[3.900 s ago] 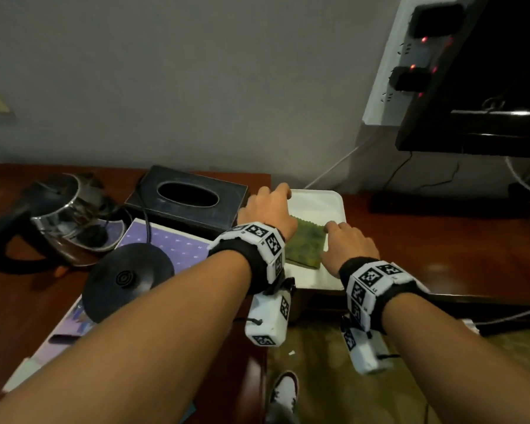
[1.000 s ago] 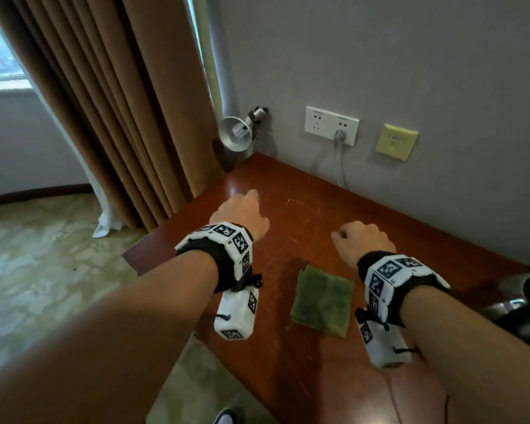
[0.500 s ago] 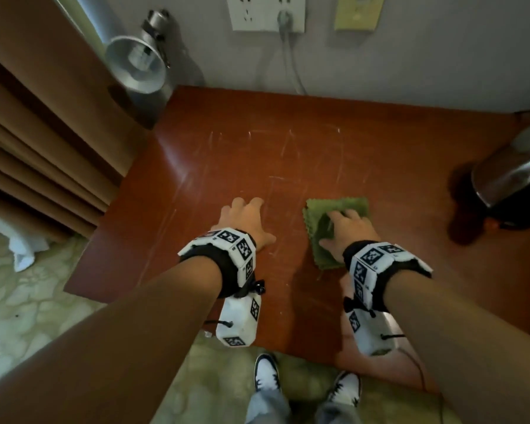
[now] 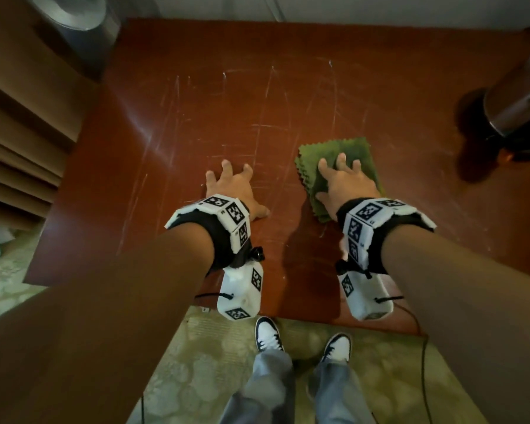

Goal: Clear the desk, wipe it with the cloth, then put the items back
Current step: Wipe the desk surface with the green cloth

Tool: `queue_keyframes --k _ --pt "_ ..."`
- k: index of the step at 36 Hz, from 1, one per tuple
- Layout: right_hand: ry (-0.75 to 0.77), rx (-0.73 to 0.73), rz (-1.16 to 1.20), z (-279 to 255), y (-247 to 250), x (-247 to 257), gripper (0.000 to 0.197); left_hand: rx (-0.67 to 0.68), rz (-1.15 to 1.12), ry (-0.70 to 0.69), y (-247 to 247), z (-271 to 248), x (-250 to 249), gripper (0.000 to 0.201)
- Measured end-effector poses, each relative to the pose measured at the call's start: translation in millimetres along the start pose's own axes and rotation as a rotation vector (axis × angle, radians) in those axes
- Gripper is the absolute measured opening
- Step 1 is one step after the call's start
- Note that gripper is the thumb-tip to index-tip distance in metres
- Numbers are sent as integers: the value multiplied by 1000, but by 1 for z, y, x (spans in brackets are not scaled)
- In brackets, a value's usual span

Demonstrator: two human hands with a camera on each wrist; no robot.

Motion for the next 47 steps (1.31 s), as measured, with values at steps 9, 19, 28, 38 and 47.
queue_keyframes --k 9,19,28,38,47 --pt "-12 58 81 -22 -4 14 69 -12 -19 -4 -2 1 5 102" --pt "64 67 48 -60 -23 30 67 -46 12 -29 -4 1 9 97" --pt "129 0 -53 0 -11 49 62 38 -65 18 -10 -1 8 98" --pt "74 -125 -3 -40 -37 62 57 27 30 -55 -10 -2 8 95" --pt "24 -198 57 -99 -73 62 58 39 81 -141 -9 0 14 99"
Point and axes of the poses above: each hand's wrist, its own z-axis towards the middle knuckle, its own y-axis out of the back of the hand, x = y × z, the point moved 5 cm from there along z, towards the middle knuckle, and after that the axes turned 12 degrees about -x, right-handed, at the moved point
